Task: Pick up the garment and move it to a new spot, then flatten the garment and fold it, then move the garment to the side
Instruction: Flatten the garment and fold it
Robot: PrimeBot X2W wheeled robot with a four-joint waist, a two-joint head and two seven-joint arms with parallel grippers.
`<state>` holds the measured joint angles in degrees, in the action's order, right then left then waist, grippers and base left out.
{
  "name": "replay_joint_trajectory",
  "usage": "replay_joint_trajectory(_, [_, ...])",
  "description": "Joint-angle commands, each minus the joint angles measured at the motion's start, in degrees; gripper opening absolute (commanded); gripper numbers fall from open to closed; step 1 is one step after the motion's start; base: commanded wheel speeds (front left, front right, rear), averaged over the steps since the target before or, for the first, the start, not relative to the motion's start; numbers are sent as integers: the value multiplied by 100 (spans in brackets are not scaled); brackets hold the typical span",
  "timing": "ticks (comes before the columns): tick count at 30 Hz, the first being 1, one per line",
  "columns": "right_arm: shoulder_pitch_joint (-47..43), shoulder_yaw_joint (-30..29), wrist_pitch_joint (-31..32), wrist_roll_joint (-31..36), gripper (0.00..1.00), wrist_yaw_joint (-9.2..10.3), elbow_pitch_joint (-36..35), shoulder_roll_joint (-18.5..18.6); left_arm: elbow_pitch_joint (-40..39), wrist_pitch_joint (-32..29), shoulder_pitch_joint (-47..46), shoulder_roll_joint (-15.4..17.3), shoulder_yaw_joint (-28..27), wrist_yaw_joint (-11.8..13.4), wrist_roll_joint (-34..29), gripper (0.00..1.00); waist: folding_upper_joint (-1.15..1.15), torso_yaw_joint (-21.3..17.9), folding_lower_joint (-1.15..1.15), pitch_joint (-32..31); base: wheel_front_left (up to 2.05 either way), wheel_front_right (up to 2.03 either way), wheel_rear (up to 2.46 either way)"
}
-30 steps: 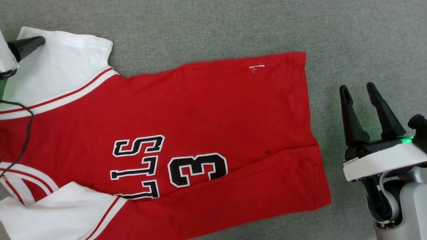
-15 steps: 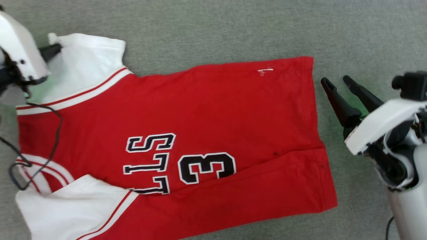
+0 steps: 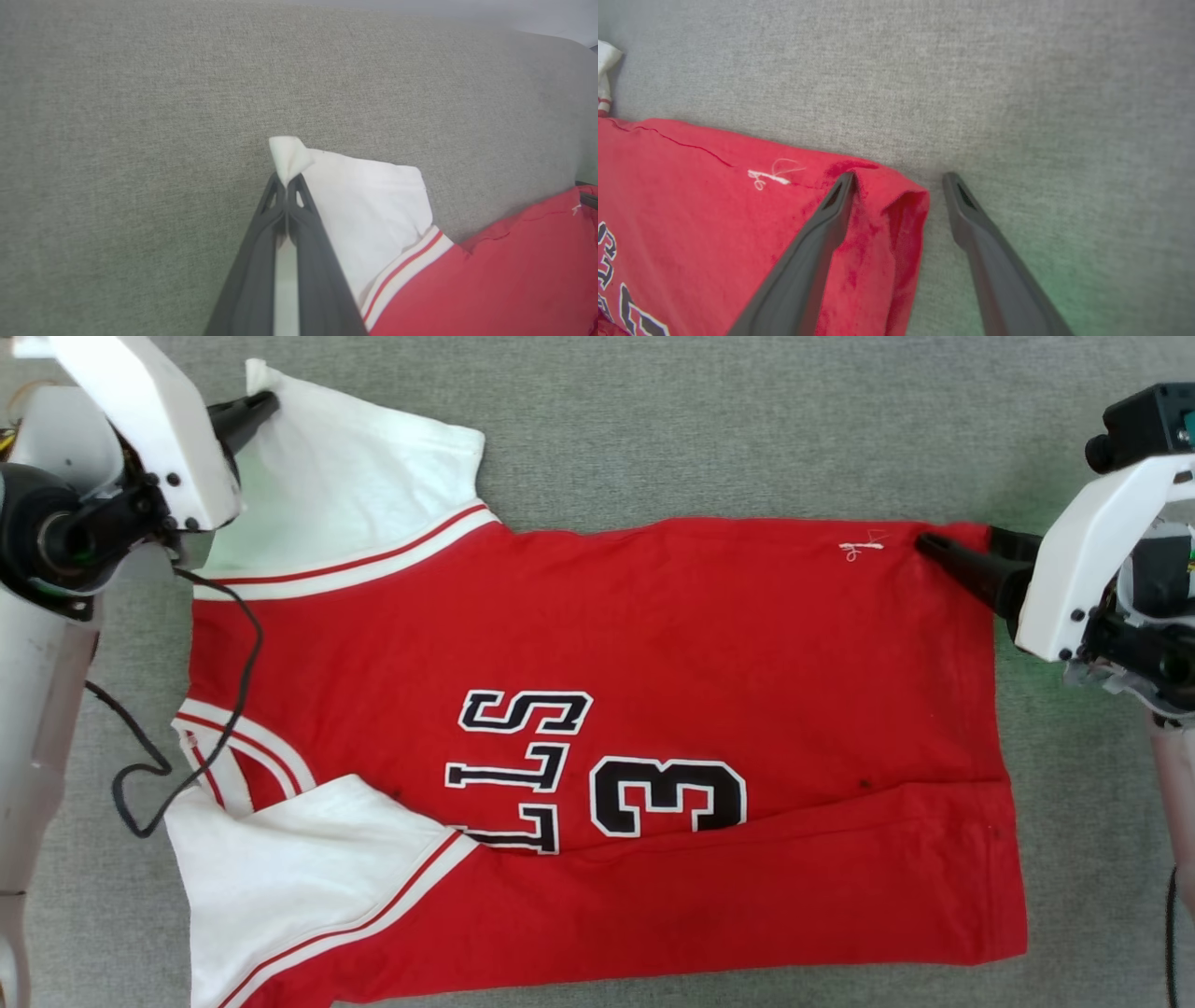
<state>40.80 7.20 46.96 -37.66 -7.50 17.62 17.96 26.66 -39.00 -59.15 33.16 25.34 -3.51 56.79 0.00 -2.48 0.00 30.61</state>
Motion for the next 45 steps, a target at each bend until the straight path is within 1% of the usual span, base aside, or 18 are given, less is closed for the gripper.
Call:
replay_joint_trajectory(1, [-122, 142, 322, 43, 100, 2, 310, -161, -13, 61, -69, -66, 30, -33, -12, 0, 0, 74, 0, 14, 0, 0, 0])
replay_joint_trajectory(2, [-122, 142, 322, 43, 100, 2, 310, -161, -13, 61, -69, -66, 30, -33, -12, 0, 0, 74, 0, 14, 0, 0, 0])
replay_joint_trajectory(3, [-100, 130, 415, 37, 90, 2, 370, -209, -13, 95, -66, -79, 35, -39, -19, 0, 0, 93, 0, 16, 0, 0, 0])
replay_joint_trajectory(5, [-50, 128, 611, 10, 0, 0, 438, -314, 1, 168, -45, -126, 56, -73, -24, 0, 0, 143, 0, 17, 0, 0, 0])
replay_joint_trajectory(7, [-29, 132, 620, 28, 0, -7, 410, -318, 6, 203, -36, -130, 55, -88, -29, 0, 0, 157, 0, 13, 0, 0, 0])
replay_joint_trajectory(12, [23, 92, 492, 193, 0, -5, 175, -125, 48, 444, 120, -173, 61, -159, -37, 0, 0, 218, 0, -178, 0, 0, 0])
replay_joint_trajectory(17, [-116, 99, 121, 352, 0, -3, -114, 79, 46, 823, 522, -183, 24, -244, 41, 0, 0, 304, 0, -726, 0, 0, 0])
replay_joint_trajectory(22, [-667, 64, -222, 413, 0, 2, -238, 182, -117, 1302, 1322, -146, -145, -263, 233, 0, 0, 421, 0, -1453, 0, 0, 0])
replay_joint_trajectory(24, [-973, 20, -281, 366, 0, 1, -234, 184, -209, 1478, 1735, -122, -210, -231, 307, 0, 0, 466, 0, -1733, 0, 0, 0])
replay_joint_trajectory(26, [-1275, -53, -385, 308, 0, 1, -194, 165, -315, 1670, 2197, -97, -264, -186, 371, 0, 0, 502, 0, -2019, 0, 0, 0])
replay_joint_trajectory(30, [-1886, -177, -505, 242, 0, 1, -160, 112, -695, 1967, 3154, -33, -372, 26, 490, 0, 0, 561, 0, -2377, 0, 0, 0])
replay_joint_trajectory(39, [-3046, -450, -1006, 226, 0, 2, -123, 13, -1539, 2309, 5128, -38, -432, 581, 752, 0, 0, 548, 0, -2734, 0, 0, 0])
replay_joint_trajectory(40, [-3161, -460, -1066, 196, 11, 2, -96, -19, -1600, 2325, 5307, -70, -431, 614, 804, 0, 0, 532, 0, -2754, 0, 0, 0])
replay_joint_trajectory(41, [-3268, -445, -1135, 190, 28, 2, -68, -39, -1634, 2344, 5464, -96, -423, 662, 829, 0, 0, 513, 0, -2770, 0, 0, 0])
replay_joint_trajectory(42, [-3356, -441, -1232, 205, 49, 2, -57, -47, -1649, 2356, 5614, -105, -403, 698, 837, 0, 0, 497, 0, -2781, 0, 0, 0])
replay_joint_trajectory(43, [-3438, -456, -1344, 198, 100, 2, -34, -73, -1670, 2361, 5739, -136, -379, 735, 860, 29, 0, 485, 0, -2787, 0, 0, 0])
replay_joint_trajectory(44, [-3519, -458, -1430, 166, 100, 2, -4, -104, -1673, 2399, 5835, -170, -374, 769, 876, 93, 0, 477, 0, -2795, 0, 0, 0])
replay_joint_trajectory(45, [-3602, -433, -1518, 160, 100, 1, 17, -116, -1667, 2437, 5917, -212, -368, 778, 893, 100, 0, 467, 0, -2810, 0, 0, 0])
